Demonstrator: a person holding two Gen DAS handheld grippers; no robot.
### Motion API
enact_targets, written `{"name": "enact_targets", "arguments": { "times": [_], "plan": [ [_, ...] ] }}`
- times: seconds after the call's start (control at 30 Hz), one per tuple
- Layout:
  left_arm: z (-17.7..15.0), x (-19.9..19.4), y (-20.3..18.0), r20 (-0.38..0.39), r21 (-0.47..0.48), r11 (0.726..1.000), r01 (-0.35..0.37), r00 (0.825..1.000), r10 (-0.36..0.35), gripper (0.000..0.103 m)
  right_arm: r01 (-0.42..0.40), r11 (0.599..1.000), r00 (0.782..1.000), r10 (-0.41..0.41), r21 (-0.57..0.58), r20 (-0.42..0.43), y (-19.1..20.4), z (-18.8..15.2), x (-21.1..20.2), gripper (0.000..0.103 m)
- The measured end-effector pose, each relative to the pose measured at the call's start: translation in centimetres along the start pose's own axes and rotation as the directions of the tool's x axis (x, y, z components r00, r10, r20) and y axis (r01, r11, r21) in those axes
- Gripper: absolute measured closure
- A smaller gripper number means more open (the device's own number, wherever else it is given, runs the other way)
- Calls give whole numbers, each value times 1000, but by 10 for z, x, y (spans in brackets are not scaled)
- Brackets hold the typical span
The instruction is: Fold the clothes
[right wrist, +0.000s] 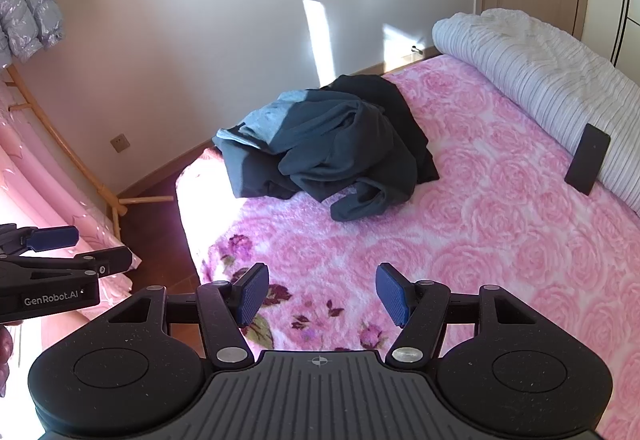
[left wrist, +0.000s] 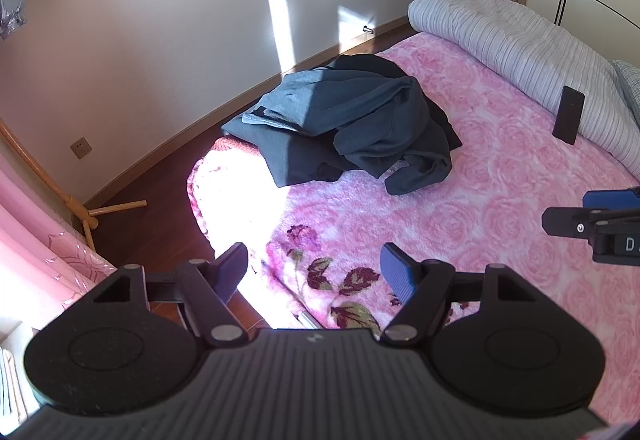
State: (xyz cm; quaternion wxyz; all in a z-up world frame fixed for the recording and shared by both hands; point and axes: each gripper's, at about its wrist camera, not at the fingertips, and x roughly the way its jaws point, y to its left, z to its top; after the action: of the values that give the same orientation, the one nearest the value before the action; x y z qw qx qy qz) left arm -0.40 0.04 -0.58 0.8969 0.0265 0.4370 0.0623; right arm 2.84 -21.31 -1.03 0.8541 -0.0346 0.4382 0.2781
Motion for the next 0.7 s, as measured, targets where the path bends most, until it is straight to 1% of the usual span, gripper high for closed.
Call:
{"name": "enact_targets", "arguments": {
  "times": [0.17, 0.3, 0.37, 0.47, 0.53, 0.6, 0.63, 0.7],
  "plan": [
    [0, 8, -2, -15, -1, 1000, -4, 1000, 4, 33, -3, 1000, 1000, 3, -1, -12, -4, 0, 6, 40],
    [1, 20, -4, -32, 19, 1000, 2, 999, -1, 33, 2, 1000, 1000, -2, 7, -20, -11, 0, 12, 40],
    [4, 29, -4, -30, 44, 999, 9, 1000, -8, 33, 11, 1000, 1000, -11, 17, -29, -16, 1, 18, 40],
    [14, 49, -1, -12, 134, 991, 25, 1000, -23, 33, 30, 999, 999, -29, 23, -46, -23, 4, 31, 40],
    [23, 68, 2, 14, 216, 976, 35, 999, -39, 33, 46, 999, 998, -45, 13, -52, -26, 8, 44, 40],
    [35, 92, 4, 40, 301, 952, 60, 996, -75, 32, 66, 998, 996, -67, -16, -52, -27, 14, 61, 40],
    [43, 107, 5, 49, 350, 934, 72, 994, -95, 32, 78, 996, 995, -80, -35, -51, -27, 18, 71, 40],
    [59, 139, 6, 65, 447, 890, 93, 989, -136, 32, 103, 992, 993, -107, -76, -52, -27, 27, 94, 40]
  ]
}}
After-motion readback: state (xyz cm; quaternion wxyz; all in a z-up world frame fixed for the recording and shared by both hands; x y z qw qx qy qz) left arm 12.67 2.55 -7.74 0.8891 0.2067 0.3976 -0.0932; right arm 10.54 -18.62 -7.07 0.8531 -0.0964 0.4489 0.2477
